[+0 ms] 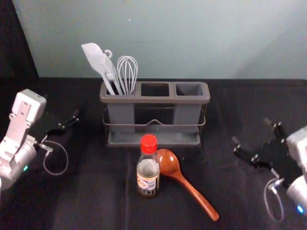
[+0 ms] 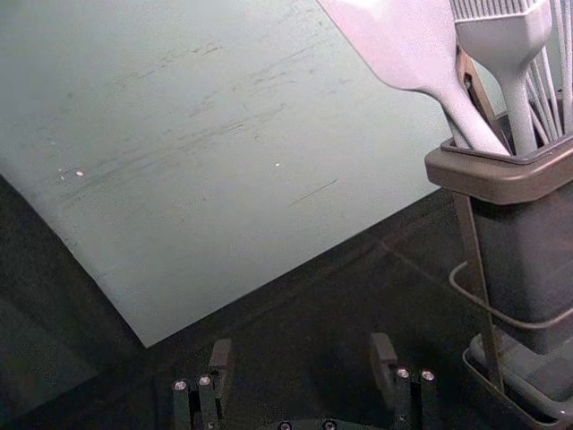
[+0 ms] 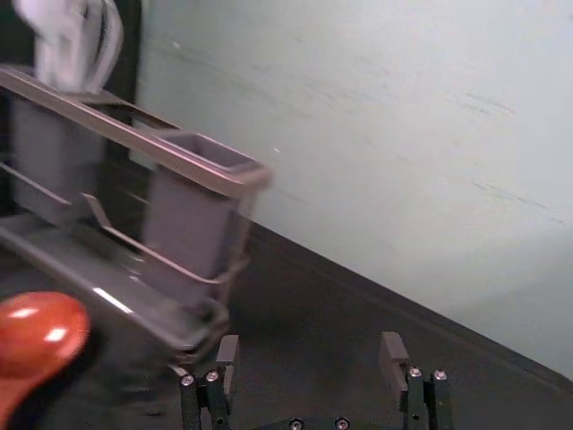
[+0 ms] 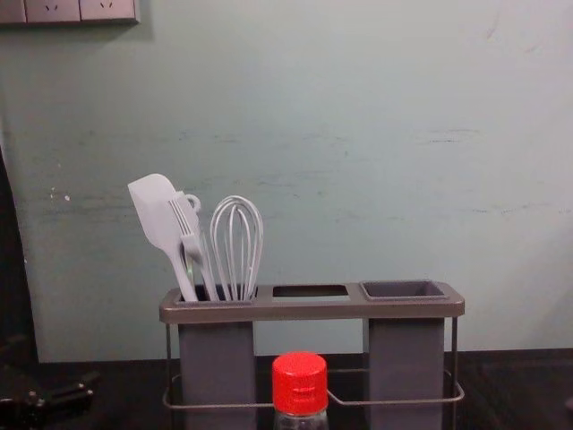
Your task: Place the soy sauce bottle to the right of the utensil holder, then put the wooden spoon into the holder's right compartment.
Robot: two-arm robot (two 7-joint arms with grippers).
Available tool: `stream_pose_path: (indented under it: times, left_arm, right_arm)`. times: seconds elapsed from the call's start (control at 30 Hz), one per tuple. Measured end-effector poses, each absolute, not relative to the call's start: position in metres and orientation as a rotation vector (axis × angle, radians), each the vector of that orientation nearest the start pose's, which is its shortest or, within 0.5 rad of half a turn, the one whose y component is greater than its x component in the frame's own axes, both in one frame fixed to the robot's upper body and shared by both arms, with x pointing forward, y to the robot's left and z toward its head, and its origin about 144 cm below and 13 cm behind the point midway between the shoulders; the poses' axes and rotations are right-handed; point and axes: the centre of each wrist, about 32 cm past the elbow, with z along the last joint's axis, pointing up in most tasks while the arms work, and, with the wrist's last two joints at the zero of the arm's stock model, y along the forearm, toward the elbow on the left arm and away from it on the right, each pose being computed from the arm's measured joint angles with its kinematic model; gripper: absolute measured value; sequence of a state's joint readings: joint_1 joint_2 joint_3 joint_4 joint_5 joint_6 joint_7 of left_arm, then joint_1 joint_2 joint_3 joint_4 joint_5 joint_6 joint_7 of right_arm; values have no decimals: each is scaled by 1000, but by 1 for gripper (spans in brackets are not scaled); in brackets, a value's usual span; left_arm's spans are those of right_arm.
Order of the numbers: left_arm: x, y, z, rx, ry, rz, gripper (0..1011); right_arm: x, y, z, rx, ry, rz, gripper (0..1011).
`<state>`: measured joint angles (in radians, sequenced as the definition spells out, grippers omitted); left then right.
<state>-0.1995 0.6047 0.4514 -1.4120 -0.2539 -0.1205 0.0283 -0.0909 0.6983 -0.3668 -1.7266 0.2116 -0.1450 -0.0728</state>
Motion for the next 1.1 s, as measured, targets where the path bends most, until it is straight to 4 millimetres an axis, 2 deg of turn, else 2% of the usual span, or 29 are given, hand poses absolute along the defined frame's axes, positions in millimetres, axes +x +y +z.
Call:
stream_pose_path:
  times: [0.13, 0.2, 0.57, 0.83, 1.1]
  left_arm:
    - [489, 310, 1140, 304, -285, 1248, 1000]
    - [489, 310, 1140, 304, -285, 1248, 1000]
    - [489, 310, 1140, 304, -285, 1248, 1000]
    - [489, 310, 1140, 304, -285, 1248, 1000]
    - [489, 310, 1140, 304, -285, 1248, 1000]
  right_arm:
    - [398, -290, 1150, -238, -327, -1147, 1003]
    - [386, -279, 1151, -202, -316, -1121, 1003]
    - [362, -236, 1151, -79, -222, -976, 1003]
    - [360, -206, 1152, -7, -149, -890, 1002]
    - [374, -185, 1154, 19, -93, -814, 1002]
